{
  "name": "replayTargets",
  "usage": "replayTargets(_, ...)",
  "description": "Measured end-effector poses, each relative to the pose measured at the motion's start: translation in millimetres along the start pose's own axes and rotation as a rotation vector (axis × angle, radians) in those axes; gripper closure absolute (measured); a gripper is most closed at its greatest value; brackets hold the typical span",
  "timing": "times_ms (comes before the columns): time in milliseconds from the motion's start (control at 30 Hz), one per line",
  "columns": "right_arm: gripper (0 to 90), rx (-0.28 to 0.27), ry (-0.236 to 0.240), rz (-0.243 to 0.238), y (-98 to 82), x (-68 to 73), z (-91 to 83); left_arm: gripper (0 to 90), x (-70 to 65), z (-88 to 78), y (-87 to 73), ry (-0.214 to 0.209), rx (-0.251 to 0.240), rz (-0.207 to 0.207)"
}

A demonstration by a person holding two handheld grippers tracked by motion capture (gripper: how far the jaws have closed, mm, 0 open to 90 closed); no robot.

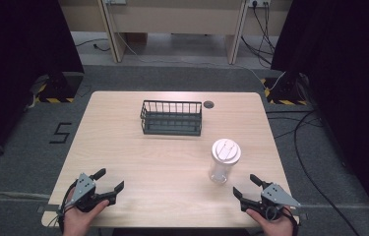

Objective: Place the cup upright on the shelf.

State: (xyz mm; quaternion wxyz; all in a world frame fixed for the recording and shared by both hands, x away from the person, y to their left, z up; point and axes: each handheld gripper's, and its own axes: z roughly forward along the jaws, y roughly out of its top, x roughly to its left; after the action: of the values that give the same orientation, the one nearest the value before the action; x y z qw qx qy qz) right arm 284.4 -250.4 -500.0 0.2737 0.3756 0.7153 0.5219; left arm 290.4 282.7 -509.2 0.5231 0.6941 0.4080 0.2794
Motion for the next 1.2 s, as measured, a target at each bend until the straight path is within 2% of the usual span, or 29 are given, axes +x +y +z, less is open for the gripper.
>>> replayTargets(533, 19.8, -0.017, -0.008, 0.015, 7.9, 9.5, 7.5, 14.6, -2.2, 0.0, 0.2, -0.003, 0.0, 0.002)
replayTargets(933, 18.1, -0.012, -0.017, 0.017, 11.8, 8.2, 22.0, 14.6, -2.2, -0.1, 0.3, -0.005, -0.002, 0.001)
replayTargets(1200, 17.7, -0.004, -0.001, 0.016, 14.3, 10.1, 36.0, 14.6, -2.1, -0.3, 0.4, -0.005, -0.002, 0.001)
